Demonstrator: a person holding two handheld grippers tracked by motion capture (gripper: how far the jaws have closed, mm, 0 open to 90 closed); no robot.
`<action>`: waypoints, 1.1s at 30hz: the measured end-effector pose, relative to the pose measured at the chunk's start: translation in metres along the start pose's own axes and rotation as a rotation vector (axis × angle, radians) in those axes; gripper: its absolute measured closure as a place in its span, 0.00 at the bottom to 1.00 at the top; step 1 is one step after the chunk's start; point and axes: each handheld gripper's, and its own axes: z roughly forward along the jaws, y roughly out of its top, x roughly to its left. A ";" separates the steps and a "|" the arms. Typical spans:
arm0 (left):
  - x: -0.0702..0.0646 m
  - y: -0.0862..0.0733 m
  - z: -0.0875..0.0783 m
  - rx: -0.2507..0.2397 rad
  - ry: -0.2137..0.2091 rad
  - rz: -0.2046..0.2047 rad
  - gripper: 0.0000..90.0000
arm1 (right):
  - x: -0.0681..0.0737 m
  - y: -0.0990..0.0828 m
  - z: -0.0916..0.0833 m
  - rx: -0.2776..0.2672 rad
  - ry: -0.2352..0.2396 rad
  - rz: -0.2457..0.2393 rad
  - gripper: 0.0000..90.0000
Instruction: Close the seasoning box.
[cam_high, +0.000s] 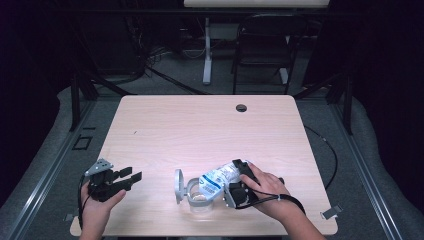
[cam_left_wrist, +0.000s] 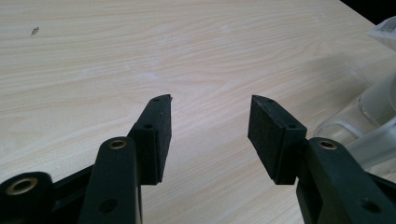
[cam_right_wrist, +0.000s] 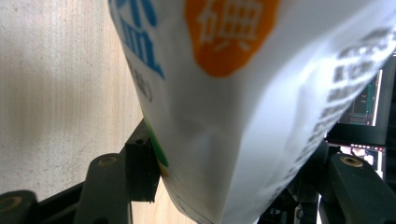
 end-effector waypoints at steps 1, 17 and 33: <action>0.000 0.000 0.000 -0.001 0.000 0.000 0.56 | 0.000 0.000 0.000 0.001 -0.003 -0.007 0.45; 0.001 0.000 0.000 0.002 0.003 -0.003 0.56 | -0.005 0.003 -0.003 0.034 -0.031 -0.087 0.45; 0.002 -0.001 -0.001 0.005 0.003 -0.006 0.56 | -0.008 0.005 -0.004 0.048 -0.048 -0.139 0.45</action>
